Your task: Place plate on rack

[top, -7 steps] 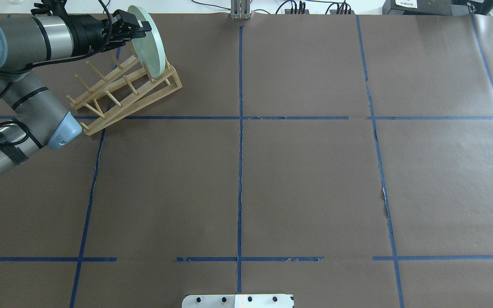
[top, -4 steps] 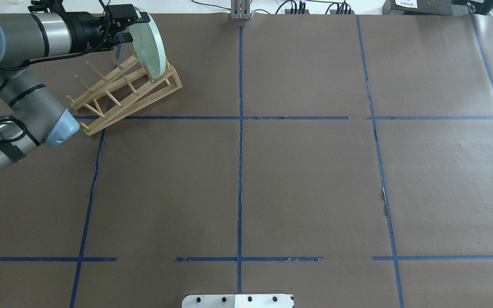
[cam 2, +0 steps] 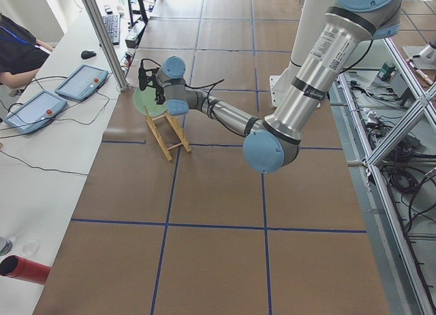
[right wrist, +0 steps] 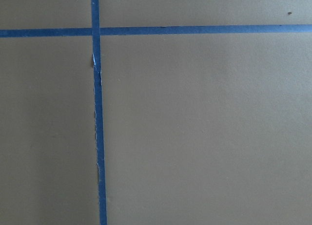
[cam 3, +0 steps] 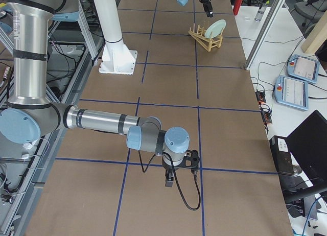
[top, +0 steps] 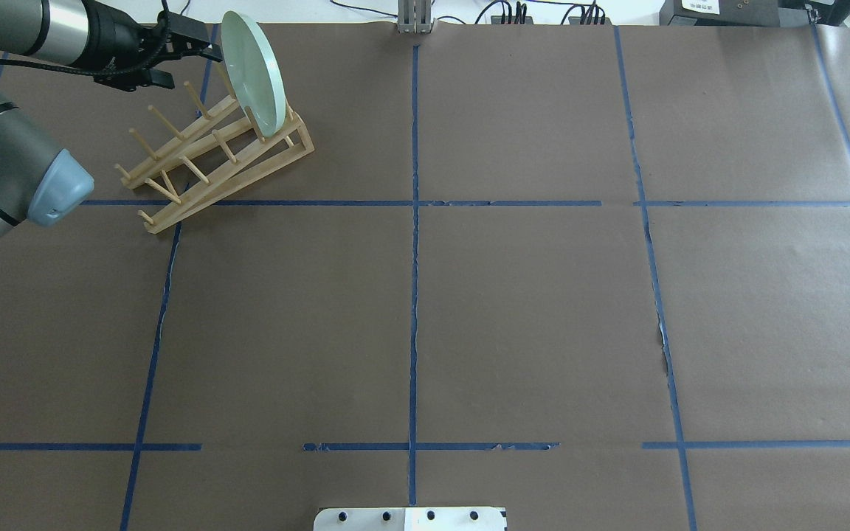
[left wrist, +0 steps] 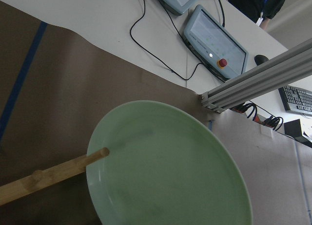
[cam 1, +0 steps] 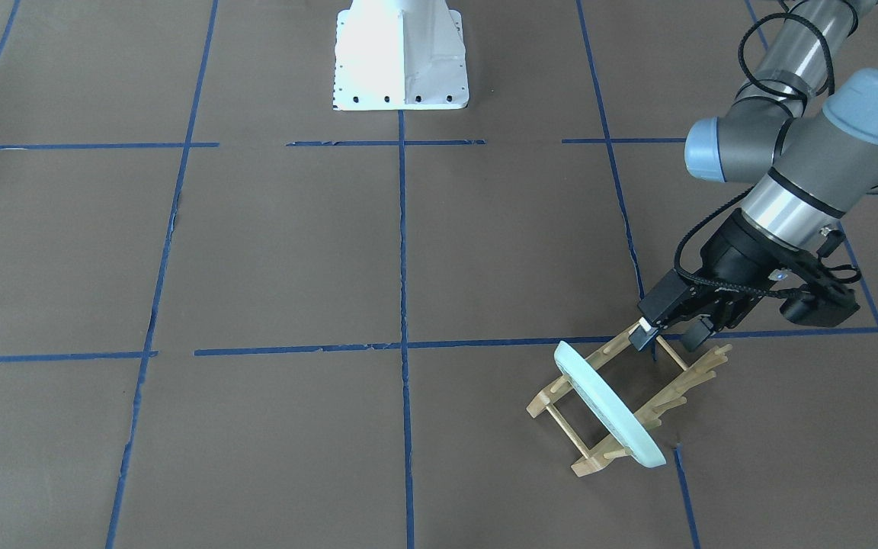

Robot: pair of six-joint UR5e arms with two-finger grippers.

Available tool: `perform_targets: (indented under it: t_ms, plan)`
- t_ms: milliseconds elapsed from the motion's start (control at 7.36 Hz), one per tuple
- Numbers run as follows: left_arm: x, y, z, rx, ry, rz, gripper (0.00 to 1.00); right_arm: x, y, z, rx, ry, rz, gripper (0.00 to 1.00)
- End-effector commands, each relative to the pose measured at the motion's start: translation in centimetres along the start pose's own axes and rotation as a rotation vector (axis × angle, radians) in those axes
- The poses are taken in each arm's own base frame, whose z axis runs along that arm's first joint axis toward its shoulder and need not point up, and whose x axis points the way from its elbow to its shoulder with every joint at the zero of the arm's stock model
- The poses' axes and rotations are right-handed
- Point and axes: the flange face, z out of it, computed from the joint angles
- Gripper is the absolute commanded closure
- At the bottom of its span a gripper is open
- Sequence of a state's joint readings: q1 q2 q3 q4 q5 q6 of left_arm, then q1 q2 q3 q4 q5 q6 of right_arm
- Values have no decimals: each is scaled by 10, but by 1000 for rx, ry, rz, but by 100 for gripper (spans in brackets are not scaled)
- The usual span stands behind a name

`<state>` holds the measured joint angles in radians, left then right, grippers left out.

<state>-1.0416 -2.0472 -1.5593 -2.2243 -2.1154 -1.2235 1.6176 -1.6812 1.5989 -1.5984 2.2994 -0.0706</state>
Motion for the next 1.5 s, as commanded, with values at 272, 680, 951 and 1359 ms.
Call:
perform_targets:
  t_ms: [272,680,951,1359]
  plan:
    - [-73,-24,-93,-222,-387,363,1,0,0,0,-1,0,0,0]
    - [-251,-26,-168,-376,-402,563,0,0,0,0,0,0,1,0]
    - [-384,11,-217,-423,-380,418,0,0,0,0,-1,0,0,0]
    - [-433,36,-245,-419,-385,327,0,0,0,0,-1,0,0,0]
